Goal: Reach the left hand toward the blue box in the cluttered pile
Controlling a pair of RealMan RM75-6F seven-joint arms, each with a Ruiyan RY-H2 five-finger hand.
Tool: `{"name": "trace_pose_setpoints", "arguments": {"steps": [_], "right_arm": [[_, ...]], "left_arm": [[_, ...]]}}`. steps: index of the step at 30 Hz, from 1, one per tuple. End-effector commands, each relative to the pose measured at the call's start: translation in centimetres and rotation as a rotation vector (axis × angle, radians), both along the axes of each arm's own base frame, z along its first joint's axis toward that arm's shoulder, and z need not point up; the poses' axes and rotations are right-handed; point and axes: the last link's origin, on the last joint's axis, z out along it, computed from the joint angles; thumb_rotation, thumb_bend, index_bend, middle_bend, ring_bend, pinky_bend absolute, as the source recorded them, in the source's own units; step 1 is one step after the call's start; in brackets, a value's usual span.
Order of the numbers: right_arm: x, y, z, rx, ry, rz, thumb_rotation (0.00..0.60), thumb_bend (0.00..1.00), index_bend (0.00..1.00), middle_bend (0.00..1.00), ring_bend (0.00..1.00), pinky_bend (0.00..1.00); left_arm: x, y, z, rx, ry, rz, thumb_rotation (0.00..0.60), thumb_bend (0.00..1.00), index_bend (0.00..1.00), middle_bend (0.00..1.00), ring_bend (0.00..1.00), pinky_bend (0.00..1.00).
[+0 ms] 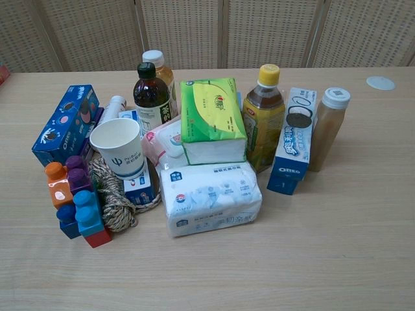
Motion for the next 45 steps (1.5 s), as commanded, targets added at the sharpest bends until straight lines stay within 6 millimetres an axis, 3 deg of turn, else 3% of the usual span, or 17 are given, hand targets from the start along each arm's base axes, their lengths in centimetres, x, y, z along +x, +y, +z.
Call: {"name": "trace_pose_setpoints", "arguments": {"steps": [1, 8, 23, 30, 39, 45], "right_arm": [[0.0, 0.0, 0.0, 0.0, 0.0, 0.0, 0.6, 0.0, 0.0, 0.0, 0.0, 0.0], [0.0, 0.1, 0.3, -0.013, 0.001, 0.0, 0.6, 0.0, 0.0, 0.0, 0.0, 0.0], [-0.1, 0.0, 0.1, -0.017, 0.014, -0.009, 0.6, 0.0, 0.0, 0.0, 0.0, 0.0], [-0.1, 0.0, 0.1, -0.021, 0.012, -0.011, 0.6, 0.0, 0.0, 0.0, 0.0, 0.0], [-0.4, -0.1, 0.6, -0.033, 0.001, -0.02, 0.6, 0.0, 0.0, 0.0, 0.0, 0.0], [-0.5, -0.1, 0.9, -0.045, -0.011, -0.027, 0.6, 0.0, 0.0, 0.0, 0.0, 0.0]], "left_arm": [[0.0, 0.0, 0.0, -0.002, 0.003, 0.0, 0.6, 0.0, 0.0, 0.0, 0.0, 0.0], [-0.4, 0.9, -0.6, -0.045, 0.036, -0.027, 0.6, 0.0, 0.0, 0.0, 0.0, 0.0], [-0.4, 11.1, -0.6, -0.115, 0.525, -0.401, 0.6, 0.0, 0.0, 0.0, 0.0, 0.0], [-0.2, 14.4, -3.9, -0.171, 0.68, -0.505, 0.6, 0.0, 0.0, 0.0, 0.0, 0.0], [0.0, 17.1, -8.7, -0.217, 0.78, -0.539, 0.6, 0.0, 0.0, 0.0, 0.0, 0.0], [0.6, 18.3, -10.5, -0.229, 0.815, -0.546, 0.6, 0.0, 0.0, 0.0, 0.0, 0.0]]}}
